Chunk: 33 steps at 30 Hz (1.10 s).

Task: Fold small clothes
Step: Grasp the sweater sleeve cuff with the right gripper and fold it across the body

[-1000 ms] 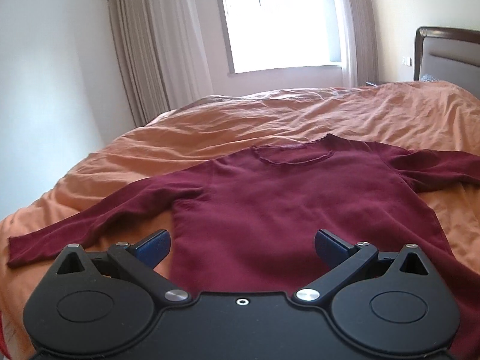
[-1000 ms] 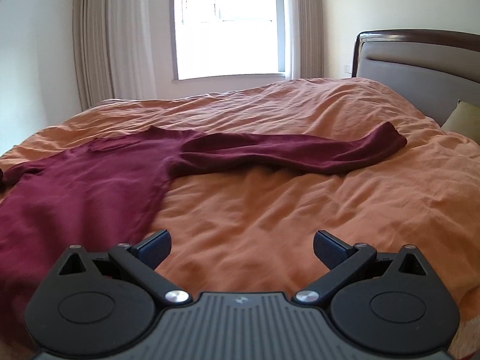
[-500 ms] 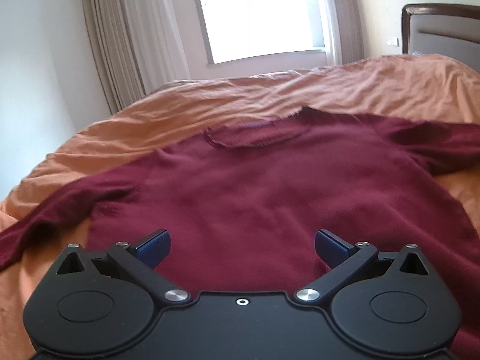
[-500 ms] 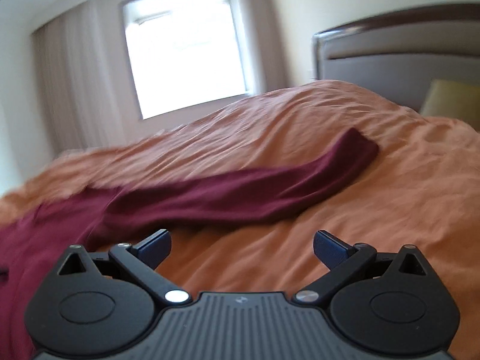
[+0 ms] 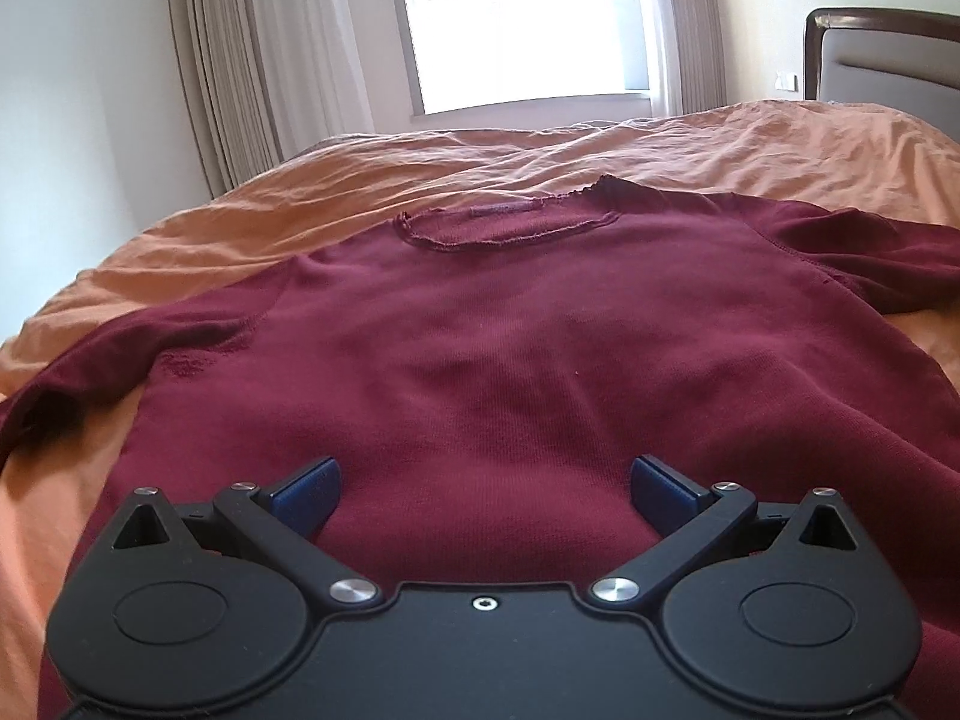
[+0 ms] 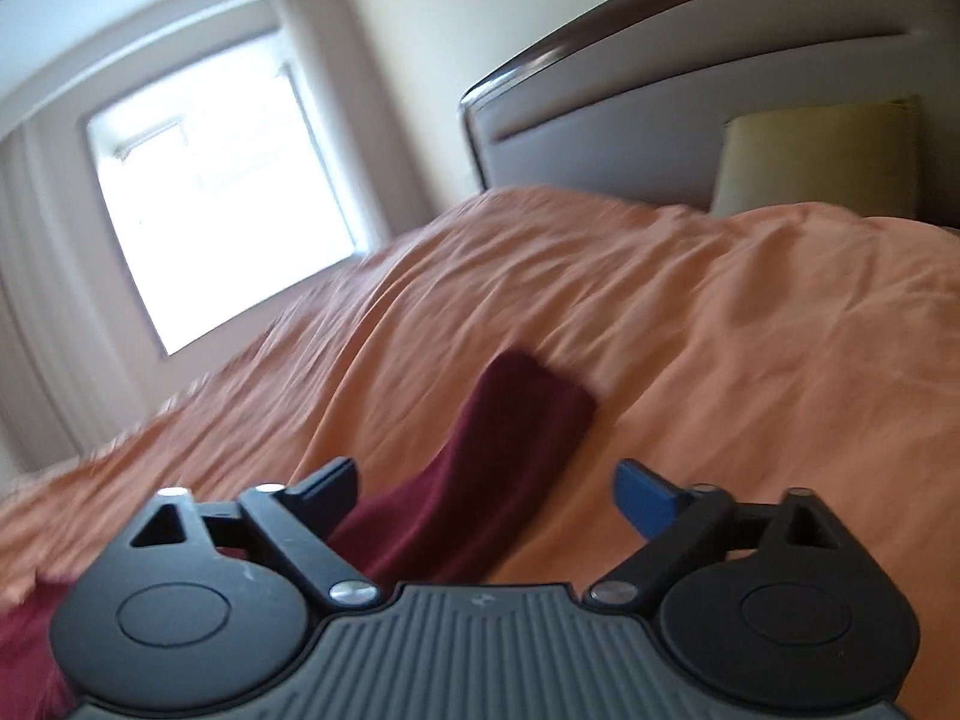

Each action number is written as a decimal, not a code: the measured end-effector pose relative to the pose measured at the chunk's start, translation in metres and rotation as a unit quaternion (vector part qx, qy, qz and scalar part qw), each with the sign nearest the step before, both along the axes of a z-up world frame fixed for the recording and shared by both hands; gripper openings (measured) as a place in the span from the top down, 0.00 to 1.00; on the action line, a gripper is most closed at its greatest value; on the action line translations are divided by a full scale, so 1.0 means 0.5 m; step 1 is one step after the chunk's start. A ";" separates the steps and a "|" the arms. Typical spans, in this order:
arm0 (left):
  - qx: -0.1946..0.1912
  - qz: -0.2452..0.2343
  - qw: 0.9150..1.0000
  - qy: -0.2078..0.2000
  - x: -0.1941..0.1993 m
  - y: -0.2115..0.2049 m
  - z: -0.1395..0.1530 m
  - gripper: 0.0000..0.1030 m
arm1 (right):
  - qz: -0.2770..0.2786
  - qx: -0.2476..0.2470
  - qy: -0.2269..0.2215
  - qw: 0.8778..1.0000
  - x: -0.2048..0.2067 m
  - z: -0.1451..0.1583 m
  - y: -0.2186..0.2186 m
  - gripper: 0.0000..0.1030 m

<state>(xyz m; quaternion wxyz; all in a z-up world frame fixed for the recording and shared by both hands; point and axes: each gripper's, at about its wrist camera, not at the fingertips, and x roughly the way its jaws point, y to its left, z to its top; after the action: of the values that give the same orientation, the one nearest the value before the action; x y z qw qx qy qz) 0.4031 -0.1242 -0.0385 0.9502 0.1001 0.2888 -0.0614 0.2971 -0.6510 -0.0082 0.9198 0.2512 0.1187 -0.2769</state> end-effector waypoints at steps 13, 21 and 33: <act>0.011 0.000 1.000 0.003 0.005 -0.006 -0.007 0.00 | -0.022 0.048 0.019 0.998 0.055 -0.033 -0.093 0.96; 0.012 0.007 1.000 0.008 0.005 -0.001 0.037 0.01 | -0.042 0.074 -0.021 0.996 -0.016 0.039 -0.071 0.97; -0.024 -0.008 0.999 -0.022 -0.042 0.036 0.165 0.01 | 0.039 -0.035 0.005 0.999 0.032 0.204 0.130 0.98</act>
<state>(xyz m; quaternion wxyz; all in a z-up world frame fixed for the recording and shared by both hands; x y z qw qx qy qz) 0.3819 -0.1059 0.0439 0.9580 0.0811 0.2650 -0.0741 0.3129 -0.5860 0.0937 0.9376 0.2129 0.1229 -0.2461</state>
